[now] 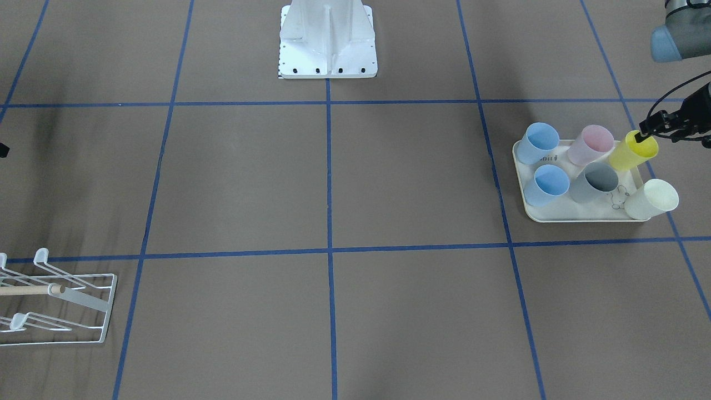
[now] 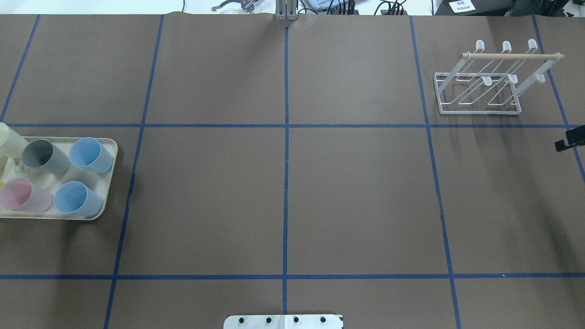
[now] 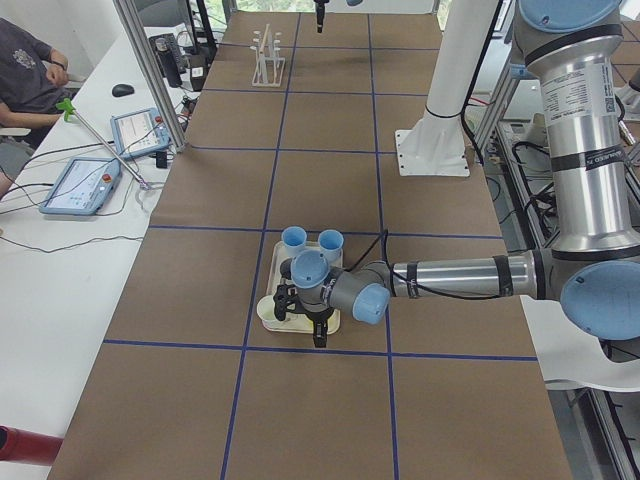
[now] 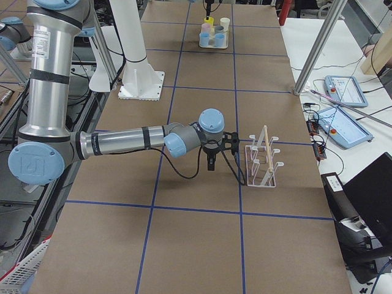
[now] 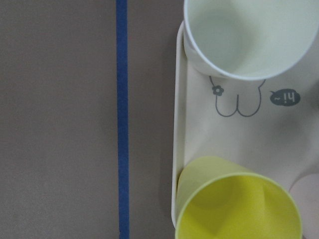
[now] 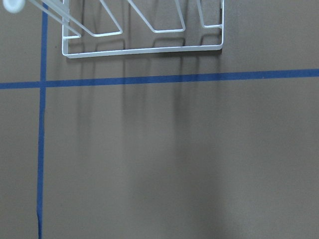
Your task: Transfer IKEA cup to right arm and place on rack
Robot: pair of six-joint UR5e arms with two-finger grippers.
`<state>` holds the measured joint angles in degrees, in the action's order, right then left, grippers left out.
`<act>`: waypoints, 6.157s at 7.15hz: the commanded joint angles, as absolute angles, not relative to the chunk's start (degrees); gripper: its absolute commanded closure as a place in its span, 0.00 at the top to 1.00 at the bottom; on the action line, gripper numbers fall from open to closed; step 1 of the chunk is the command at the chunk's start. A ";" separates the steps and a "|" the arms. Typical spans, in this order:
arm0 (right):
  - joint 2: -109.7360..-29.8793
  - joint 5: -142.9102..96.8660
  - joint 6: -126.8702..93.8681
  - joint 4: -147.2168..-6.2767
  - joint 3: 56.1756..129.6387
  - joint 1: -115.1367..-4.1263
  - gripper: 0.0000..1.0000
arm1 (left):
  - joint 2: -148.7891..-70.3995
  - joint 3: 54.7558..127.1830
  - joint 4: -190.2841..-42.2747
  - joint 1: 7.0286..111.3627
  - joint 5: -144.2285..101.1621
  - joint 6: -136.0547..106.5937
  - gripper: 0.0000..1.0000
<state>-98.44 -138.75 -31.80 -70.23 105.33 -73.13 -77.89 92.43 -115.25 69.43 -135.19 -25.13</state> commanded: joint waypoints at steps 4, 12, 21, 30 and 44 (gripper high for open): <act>-97.83 -138.52 -31.90 -70.22 105.21 -73.04 1.00 | -78.58 91.58 -115.14 67.76 -136.14 -25.14 0.00; -78.33 -129.03 -57.43 -67.78 105.38 -56.88 0.99 | -91.89 115.13 -89.47 78.67 -143.92 -47.70 0.00; -69.61 -99.44 -102.47 -18.71 105.03 -31.93 0.99 | -118.30 100.41 -150.52 48.44 -132.15 -137.16 0.00; -64.51 -95.36 -106.17 -5.81 105.12 -28.39 0.99 | -118.39 92.63 -193.97 45.09 -117.77 -198.54 0.00; -62.49 -90.36 -106.08 -2.46 104.77 -26.11 0.99 | -115.66 98.44 -197.93 39.11 -114.61 -205.40 0.00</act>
<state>-62.52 -91.01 -106.11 -2.65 104.88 -26.25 -115.69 98.27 -197.84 39.15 -114.63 -205.33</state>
